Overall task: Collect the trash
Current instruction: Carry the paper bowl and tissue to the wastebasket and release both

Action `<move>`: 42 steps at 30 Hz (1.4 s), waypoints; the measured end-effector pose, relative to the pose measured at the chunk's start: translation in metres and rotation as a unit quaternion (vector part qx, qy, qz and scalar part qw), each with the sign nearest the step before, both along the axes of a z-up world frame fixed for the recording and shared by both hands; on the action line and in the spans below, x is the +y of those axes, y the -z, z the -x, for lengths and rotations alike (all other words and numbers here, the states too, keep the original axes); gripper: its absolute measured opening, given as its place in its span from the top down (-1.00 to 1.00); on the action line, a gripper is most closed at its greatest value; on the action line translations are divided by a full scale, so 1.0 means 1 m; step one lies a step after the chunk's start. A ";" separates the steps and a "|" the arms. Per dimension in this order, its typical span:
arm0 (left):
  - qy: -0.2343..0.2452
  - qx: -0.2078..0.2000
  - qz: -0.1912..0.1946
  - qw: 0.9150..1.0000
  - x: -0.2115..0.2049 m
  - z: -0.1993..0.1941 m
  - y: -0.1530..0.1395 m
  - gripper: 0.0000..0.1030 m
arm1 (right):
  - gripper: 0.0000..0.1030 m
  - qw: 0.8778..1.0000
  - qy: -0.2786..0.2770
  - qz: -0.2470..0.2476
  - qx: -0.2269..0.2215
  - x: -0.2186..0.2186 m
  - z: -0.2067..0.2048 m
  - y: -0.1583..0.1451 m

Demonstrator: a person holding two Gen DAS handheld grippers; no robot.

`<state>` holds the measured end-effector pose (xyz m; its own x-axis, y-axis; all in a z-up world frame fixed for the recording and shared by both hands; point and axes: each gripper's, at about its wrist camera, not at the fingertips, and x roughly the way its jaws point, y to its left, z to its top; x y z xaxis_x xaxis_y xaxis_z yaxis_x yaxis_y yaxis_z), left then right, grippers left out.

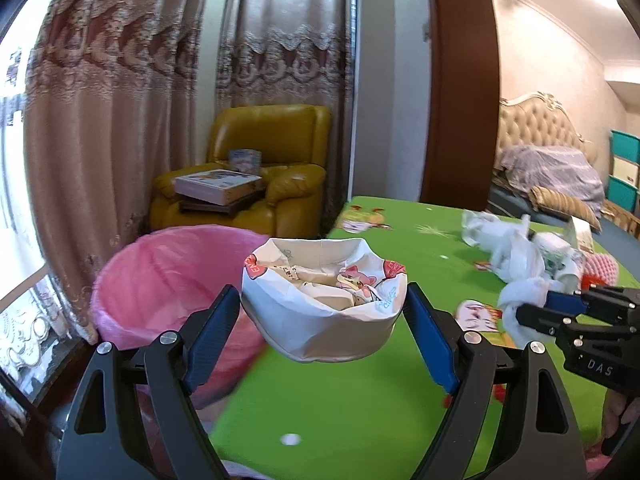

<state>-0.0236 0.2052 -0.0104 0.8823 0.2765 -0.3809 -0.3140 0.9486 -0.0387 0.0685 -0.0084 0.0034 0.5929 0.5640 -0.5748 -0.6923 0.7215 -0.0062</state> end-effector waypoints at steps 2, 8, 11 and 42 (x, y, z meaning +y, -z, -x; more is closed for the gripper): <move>-0.014 -0.003 0.003 1.000 0.012 0.005 -0.001 -0.52 | 0.45 1.000 -0.015 0.000 -0.001 0.012 0.000 0.001; -0.054 -0.008 0.006 0.998 0.044 0.017 -0.005 -0.52 | 0.45 0.998 -0.059 -0.006 -0.005 0.055 -0.002 -0.004; -0.068 -0.009 0.009 0.998 0.061 0.023 -0.008 -0.52 | 0.45 0.996 -0.084 -0.006 -0.017 0.077 -0.001 -0.009; -0.117 0.024 0.082 0.989 0.192 -0.002 0.002 -0.77 | -0.27 0.985 -0.165 -0.045 0.011 0.222 -0.063 -0.034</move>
<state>-0.0219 0.3977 -0.0121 0.7806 0.4028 -0.4779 -0.5302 0.8317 -0.1649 0.1310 0.2135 0.0376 0.3565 0.7729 -0.5249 -0.8885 0.4542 0.0653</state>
